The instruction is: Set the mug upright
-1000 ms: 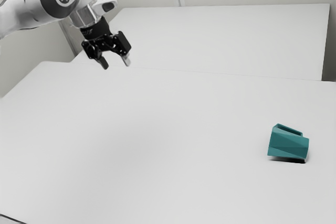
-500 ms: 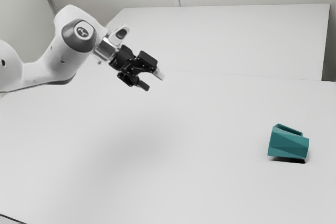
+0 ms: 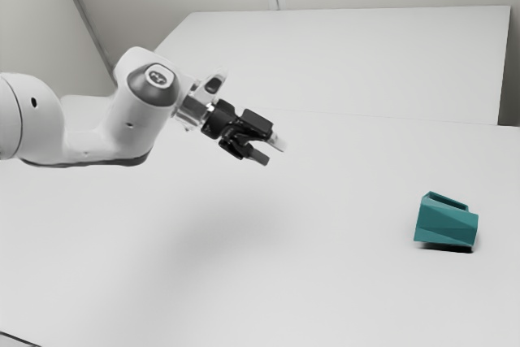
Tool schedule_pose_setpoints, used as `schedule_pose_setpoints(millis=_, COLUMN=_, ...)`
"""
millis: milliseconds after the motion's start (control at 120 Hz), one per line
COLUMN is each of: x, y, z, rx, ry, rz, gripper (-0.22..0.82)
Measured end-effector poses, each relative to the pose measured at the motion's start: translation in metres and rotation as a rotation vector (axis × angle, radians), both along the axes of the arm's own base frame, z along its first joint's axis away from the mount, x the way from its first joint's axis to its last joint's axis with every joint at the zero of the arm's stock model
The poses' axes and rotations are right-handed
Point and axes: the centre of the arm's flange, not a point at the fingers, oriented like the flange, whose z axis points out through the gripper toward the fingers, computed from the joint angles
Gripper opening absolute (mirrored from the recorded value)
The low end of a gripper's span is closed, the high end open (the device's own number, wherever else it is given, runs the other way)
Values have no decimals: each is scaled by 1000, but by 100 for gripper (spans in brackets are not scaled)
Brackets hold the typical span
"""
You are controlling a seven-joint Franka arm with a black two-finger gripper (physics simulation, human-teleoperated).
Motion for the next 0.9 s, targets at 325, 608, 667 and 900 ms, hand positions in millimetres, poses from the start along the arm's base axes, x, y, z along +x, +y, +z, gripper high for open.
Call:
schedule_pose_setpoints(millis=325, x=-23, y=-101, z=-28, rx=-73, ry=-53, rz=-190, gripper=58)
schedule_pose_setpoints(millis=608, x=-29, y=-133, z=-43, rx=-144, ry=-80, rz=-210, gripper=58)
schedule_pose_setpoints(millis=667, x=-29, y=-138, z=-48, rx=-152, ry=-72, rz=-209, gripper=58)
schedule_pose_setpoints(millis=900, x=-26, y=-154, z=-67, rx=-174, ry=3, rz=-175, gripper=58)
